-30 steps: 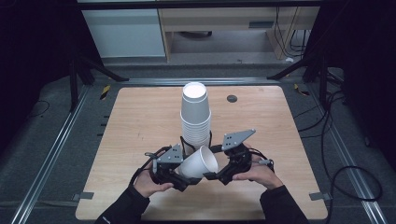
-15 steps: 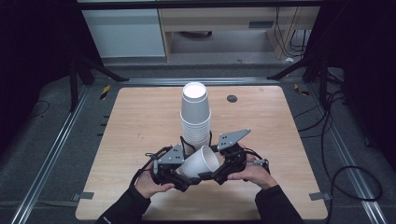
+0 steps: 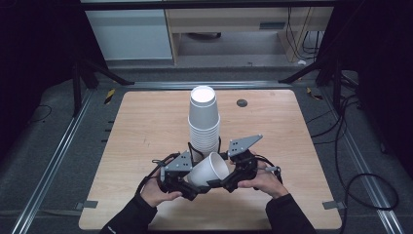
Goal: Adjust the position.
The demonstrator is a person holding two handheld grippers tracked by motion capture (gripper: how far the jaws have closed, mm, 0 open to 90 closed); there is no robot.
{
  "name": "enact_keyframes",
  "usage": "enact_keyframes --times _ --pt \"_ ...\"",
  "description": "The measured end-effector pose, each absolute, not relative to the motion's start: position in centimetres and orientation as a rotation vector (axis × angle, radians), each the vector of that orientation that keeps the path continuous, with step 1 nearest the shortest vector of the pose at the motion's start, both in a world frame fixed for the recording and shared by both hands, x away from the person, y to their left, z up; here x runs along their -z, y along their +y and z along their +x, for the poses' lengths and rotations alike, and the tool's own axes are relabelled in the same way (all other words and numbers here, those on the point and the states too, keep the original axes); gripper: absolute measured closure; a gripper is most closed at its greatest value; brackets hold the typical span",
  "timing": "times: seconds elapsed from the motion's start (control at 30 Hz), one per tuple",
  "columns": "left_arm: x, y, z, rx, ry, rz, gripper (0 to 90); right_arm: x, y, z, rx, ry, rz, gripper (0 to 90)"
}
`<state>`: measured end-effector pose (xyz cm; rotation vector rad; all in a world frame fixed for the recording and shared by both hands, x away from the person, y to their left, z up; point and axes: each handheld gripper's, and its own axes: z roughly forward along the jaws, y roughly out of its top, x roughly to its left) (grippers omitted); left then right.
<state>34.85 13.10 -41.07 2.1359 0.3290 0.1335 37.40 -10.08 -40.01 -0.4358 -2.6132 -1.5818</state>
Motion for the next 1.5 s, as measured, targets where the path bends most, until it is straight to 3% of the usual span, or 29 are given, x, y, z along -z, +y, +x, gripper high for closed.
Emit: enact_keyframes --times 0.83,1.5 --pt "41.8 14.0 35.0 -0.164 0.403 2.163 16.4 38.5 -11.4 37.4 1.592 -2.674 -0.477 9.1" --pt "42.6 19.0 35.8 -0.280 0.676 2.124 16.8 37.5 -14.5 37.4 1.563 -2.817 -0.630 9.5"
